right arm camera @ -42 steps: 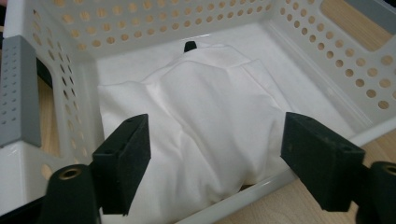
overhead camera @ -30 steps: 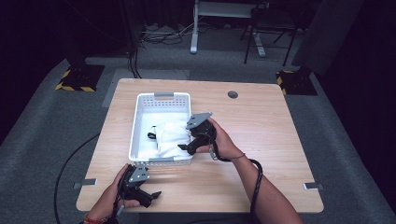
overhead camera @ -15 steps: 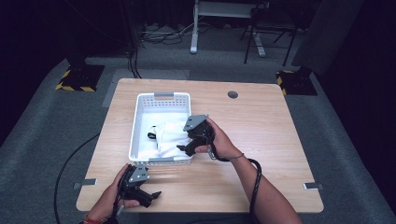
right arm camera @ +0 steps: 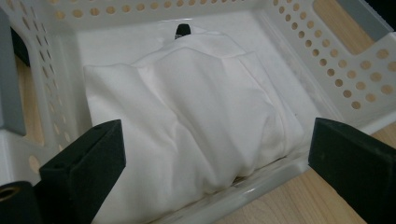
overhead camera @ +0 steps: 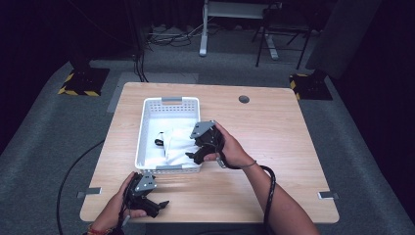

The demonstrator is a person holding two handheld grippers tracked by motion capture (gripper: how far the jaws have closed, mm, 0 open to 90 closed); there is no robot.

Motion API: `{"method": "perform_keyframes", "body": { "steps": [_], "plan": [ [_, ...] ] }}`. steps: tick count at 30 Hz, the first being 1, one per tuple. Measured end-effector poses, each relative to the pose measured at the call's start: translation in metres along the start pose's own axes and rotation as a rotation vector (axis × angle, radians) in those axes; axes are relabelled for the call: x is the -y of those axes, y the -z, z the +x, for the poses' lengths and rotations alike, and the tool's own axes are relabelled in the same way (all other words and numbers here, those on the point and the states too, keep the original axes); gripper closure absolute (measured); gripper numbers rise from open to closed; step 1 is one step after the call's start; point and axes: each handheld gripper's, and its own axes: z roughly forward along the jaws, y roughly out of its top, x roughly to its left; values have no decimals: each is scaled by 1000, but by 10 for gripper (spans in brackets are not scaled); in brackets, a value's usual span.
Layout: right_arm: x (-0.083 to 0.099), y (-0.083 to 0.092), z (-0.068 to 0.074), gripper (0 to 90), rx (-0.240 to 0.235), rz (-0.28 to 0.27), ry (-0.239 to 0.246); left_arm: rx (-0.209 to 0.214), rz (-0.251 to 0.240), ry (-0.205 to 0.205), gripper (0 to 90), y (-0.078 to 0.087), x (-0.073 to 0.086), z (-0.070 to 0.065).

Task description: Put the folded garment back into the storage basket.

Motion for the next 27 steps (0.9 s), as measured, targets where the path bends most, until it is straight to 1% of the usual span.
{"method": "perform_keyframes", "body": {
  "steps": [3, 5, 6, 9, 13, 14, 16, 19, 23, 27],
  "plan": [
    [0, 5, 0, 43, 13, -1, 18, 0, 0, 0, 7, 0, 0, 0],
    [0, 10, 0, 43, 7, -10, 22, -1, 0, -2, 7, 0, 0, 0],
    [1, 12, 0, 43, 5, -6, 22, -1, 0, -1, 7, 0, 0, 0],
    [3, 17, -1, 43, 29, 4, 37, 1, -1, 0, 7, 0, 0, 0],
    [5, 23, -2, 43, 36, 0, 32, 0, 0, -1, 7, 0, 0, 0],
    [6, 28, -2, 44, 44, -7, 23, 1, -1, 0, 7, 0, 0, 0],
    [7, 31, -2, 45, 45, -12, 18, 1, 0, 0, 7, 0, 0, 0],
    [9, 39, -2, 45, 61, -14, 22, 1, 0, 0, 7, 0, 0, 0],
    [13, 50, -3, 45, 65, -28, 6, 1, 0, -1, 7, 0, 0, 0],
    [18, 58, -3, 45, 79, -25, 15, 0, 0, 0, 7, 0, 0, 0]
  ]
}}
